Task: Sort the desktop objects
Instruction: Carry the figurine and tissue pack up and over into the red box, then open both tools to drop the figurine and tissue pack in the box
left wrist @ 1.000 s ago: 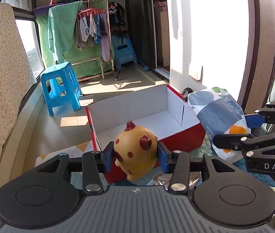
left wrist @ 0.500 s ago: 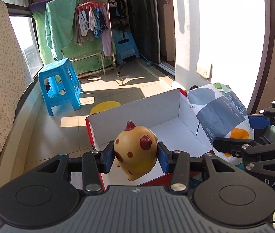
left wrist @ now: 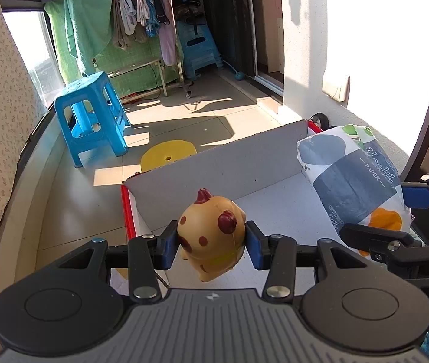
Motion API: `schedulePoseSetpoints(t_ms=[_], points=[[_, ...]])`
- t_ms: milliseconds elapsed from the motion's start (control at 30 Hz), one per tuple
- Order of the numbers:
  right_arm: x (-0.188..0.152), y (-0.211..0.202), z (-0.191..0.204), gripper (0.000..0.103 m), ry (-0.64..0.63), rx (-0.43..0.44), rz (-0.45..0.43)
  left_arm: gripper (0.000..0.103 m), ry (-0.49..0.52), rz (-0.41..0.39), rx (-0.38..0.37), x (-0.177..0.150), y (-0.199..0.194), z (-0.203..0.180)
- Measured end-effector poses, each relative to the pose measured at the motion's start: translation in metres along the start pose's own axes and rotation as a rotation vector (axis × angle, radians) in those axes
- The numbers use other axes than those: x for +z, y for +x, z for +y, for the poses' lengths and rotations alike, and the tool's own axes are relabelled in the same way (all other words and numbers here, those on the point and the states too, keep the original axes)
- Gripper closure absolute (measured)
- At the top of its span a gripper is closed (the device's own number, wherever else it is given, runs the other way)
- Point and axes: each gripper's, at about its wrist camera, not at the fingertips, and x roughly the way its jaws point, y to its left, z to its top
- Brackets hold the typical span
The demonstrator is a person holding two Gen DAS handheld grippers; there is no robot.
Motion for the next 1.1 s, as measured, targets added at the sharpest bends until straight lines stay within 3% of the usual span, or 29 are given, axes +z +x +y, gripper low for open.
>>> schedulePoseSetpoints(t_ms=[267, 567, 1100], points=[[-0.002, 0.034, -0.003, 0.063, 0.013, 0.009, 0.06, 0.058, 0.037, 0.075, -0.001, 0.0, 0.036, -0.008], [-0.011, 0.064, -0.013, 0.063, 0.069, 0.024, 0.148, 0.057, 0.013, 0.177, -0.02, -0.007, 0.068, -0.006], [-0.024, 0.088, -0.028, 0.061, 0.137, 0.026, 0.256, 0.057, 0.025, 0.227, -0.033, -0.019, 0.082, -0.017]])
